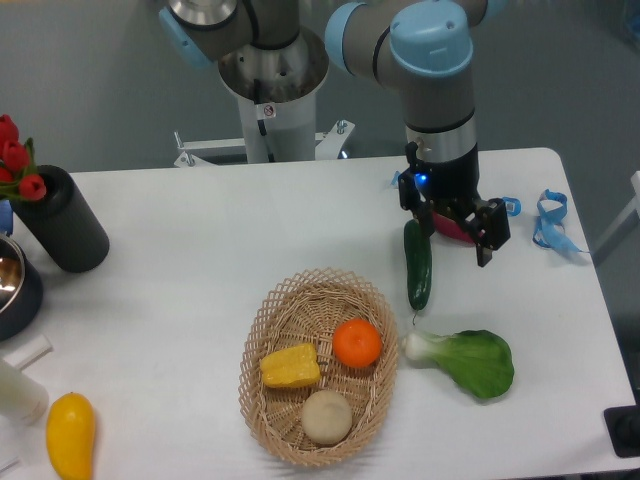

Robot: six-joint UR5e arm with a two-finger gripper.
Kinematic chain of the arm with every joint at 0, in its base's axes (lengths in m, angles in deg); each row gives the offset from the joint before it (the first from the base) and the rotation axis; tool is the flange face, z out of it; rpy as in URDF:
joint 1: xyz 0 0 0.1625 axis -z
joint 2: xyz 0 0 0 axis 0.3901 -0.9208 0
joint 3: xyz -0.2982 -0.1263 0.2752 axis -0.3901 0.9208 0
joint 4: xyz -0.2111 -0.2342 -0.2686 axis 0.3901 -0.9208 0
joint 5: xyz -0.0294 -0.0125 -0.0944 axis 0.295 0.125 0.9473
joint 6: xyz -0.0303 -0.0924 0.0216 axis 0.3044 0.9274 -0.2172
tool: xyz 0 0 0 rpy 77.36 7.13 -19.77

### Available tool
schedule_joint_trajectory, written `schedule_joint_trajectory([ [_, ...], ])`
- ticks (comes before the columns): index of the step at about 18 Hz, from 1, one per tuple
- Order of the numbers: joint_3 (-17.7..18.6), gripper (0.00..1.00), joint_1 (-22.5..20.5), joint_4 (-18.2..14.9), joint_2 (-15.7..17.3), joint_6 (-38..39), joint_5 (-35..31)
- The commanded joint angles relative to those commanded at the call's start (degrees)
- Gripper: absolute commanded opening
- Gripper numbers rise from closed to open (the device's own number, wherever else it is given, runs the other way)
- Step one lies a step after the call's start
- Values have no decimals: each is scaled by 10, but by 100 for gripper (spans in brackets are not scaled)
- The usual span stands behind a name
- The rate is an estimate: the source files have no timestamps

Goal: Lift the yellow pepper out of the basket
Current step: 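Move the gripper from beside the cucumber over the wicker basket, then lower the open gripper onto the yellow pepper in the basket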

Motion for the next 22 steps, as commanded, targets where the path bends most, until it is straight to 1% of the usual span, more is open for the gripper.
schedule_joint_trajectory([
  [2,3,100,2,0,-3,6,32],
  [4,7,100,3,5,-9,19,34],
  [7,10,100,15,36,-22,22,29],
  [8,10,100,18,40,-25,24,25],
  [11,4,100,37,42,-33,7,25],
  [14,-3,100,56,41,-55,-87,32],
  [15,-10,100,67,41,-63,-103,42],
  [18,-32,100,89,40,-90,-111,83],
  [19,-40,100,99,33,-101,-111,94],
  [21,-38,100,120,32,-113,-111,106],
  [22,-33,100,123,31,-114,-111,115],
])
